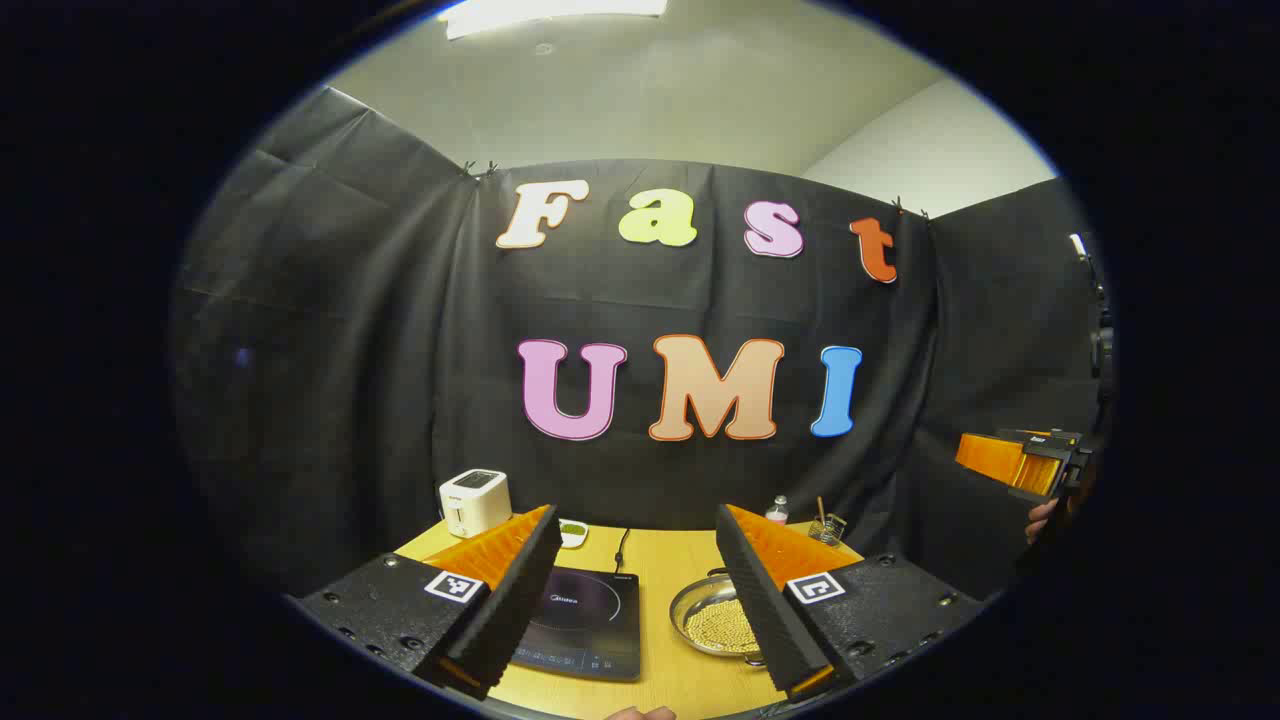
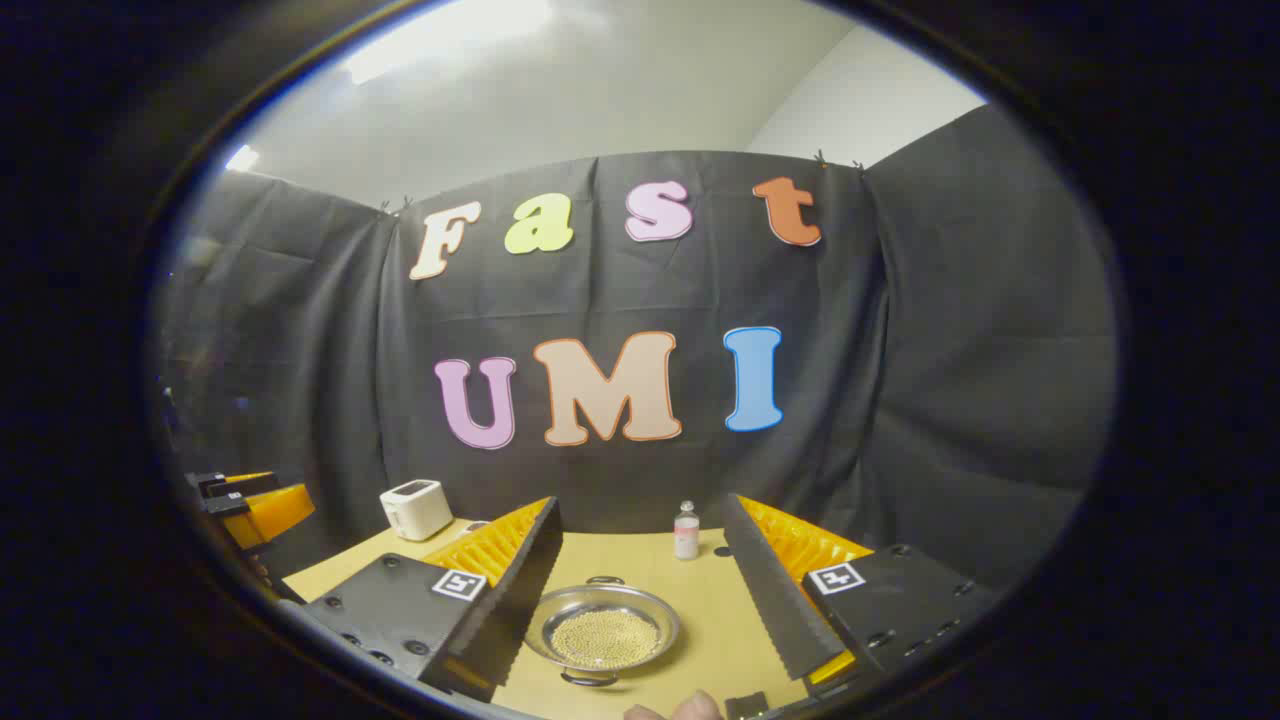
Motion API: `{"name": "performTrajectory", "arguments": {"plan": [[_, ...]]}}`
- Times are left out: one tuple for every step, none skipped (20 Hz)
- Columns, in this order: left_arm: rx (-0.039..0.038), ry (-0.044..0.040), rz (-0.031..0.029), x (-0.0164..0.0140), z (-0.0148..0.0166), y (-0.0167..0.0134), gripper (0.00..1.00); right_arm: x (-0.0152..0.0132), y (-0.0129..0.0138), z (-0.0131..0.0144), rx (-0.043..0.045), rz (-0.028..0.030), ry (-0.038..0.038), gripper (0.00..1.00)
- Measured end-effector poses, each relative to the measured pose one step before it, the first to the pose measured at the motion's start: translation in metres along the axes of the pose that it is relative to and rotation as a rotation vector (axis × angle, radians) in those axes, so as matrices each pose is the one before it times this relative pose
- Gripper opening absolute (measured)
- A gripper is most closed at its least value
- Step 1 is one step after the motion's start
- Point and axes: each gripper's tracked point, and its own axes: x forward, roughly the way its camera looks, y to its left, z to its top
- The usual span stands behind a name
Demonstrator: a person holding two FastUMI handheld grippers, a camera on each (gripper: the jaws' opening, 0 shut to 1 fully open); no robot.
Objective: First push the handle of the pot to place it horizontally, then grasp the pot with both hands and set it on the induction cooktop.
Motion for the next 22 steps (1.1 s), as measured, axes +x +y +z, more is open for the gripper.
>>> {"name": "performTrajectory", "arguments": {"plan": [[0.00127, 0.00248, 0.00166, -0.00029, 0.00005, 0.00054, 0.95, 0.00094, 0.00049, -0.00041, -0.00269, 0.00216, 0.00098, 0.94], [-0.00007, 0.00369, 0.00086, -0.00027, -0.00101, 0.00053, 0.95, -0.00061, 0.00061, -0.00010, -0.00202, 0.00343, 0.00164, 0.94], [-0.00172, 0.00356, 0.00120, -0.00052, -0.00071, 0.00047, 0.95, 0.00037, 0.00081, 0.00021, -0.00240, 0.00189, 0.00108, 0.94], [-0.00298, 0.00181, 0.00061, 0.00111, -0.00094, -0.00036, 0.95, 0.00091, 0.00047, -0.00043, -0.00263, 0.00092, 0.00049, 0.94], [-0.00449, 0.00166, 0.00210, 0.00044, -0.00072, 0.00011, 0.91, 0.00056, -0.00022, -0.00006, -0.00302, -0.00015, 0.00148, 0.94], [-0.00363, 0.00285, 0.00149, 0.00092, -0.00052, 0.00027, 0.91, 0.00005, 0.00014, -0.00143, -0.00233, 0.00073, 0.00270, 0.94], [-0.00193, 0.00498, 0.00107, -0.00047, -0.00067, -0.00021, 0.91, 0.00041, -0.00007, -0.00077, -0.00268, 0.00011, 0.00302, 0.94], [-0.00064, 0.00181, 0.00005, 0.00054, -0.00148, 0.00000, 0.95, 0.00035, -0.00039, -0.00048, -0.00160, 0.00019, 0.00106, 0.94], [-0.00219, 0.00204, -0.00102, 0.00019, 0.00007, -0.00060, 0.91, 0.00070, 0.00009, 0.00093, -0.00224, -0.00058, 0.00066, 0.94], [0.00003, 0.00249, 0.00022, -0.00039, -0.00109, 0.00025, 0.91, -0.00004, 0.00052, -0.00178, -0.00241, 0.00249, 0.00220, 0.94], [0.00022, -0.00032, 0.00077, 0.00044, 0.00052, 0.00044, 0.95, 0.00004, 0.00069, 0.00013, -0.00275, 0.00070, 0.00267, 0.94], [-0.00093, 0.00040, 0.00056, 0.00028, 0.00042, -0.00044, 0.95, -0.00018, 0.00045, -0.00125, -0.00141, 0.00041, 0.00267, 0.94], [0.00058, 0.00008, -0.00033, 0.00089, 0.00100, -0.00004, 0.91, 0.00073, 0.00055, -0.00073, -0.00046, 0.00221, 0.00168, 0.94], [0.00318, 0.00060, 0.00033, -0.00083, -0.00191, 0.00127, 0.95, 0.00014, 0.00031, -0.00185, -0.00125, 0.00063, 0.00328, 0.94], [0.00122, -0.00213, 0.00035, -0.00005, 0.00074, 0.00011, 0.95, 0.00053, 0.00077, -0.00110, -0.00096, 0.00134, 0.00483, 0.94], [0.00192, 0.00115, 0.00022, 0.00023, -0.00067, 0.00044, 0.91, 0.00083, 0.00056, -0.00071, -0.00048, 0.00016, 0.00214, 0.94], [0.00052, -0.00023, -0.00038, -0.00004, 0.00024, 0.00085, 0.95, 0.00123, 0.00154, 0.00063, -0.00011, 0.00173, -0.00009, 0.94], [0.00202, 0.00210, 0.00073, -0.00036, -0.00025, 0.00051, 0.95, 0.00015, 0.00187, -0.00101, -0.00025, 0.00110, 0.00050, 0.94], [0.00033, -0.00109, 0.00015, 0.00049, 0.00028, 0.00106, 0.95, 0.00069, 0.00166, -0.00051, 0.00052, 0.00144, -0.00001, 0.94], [0.00190, -0.00027, 0.00043, 0.00031, 0.00001, 0.00197, 0.91, 0.00096, 0.00292, -0.00249, 0.00207, 0.00398, 0.00483, 0.94], [0.00244, -0.00029, 0.00189, 0.00034, -0.00027, 0.00249, 0.91, 0.00212, 0.00349, -0.00348, 0.00220, 0.00560, 0.01203, 0.94], [0.00313, 0.00065, 0.00097, -0.00004, -0.00086, 0.00218, 0.91, 0.00085, 0.00400, -0.00704, 0.00092, 0.00390, 0.01480, 0.94]]}}
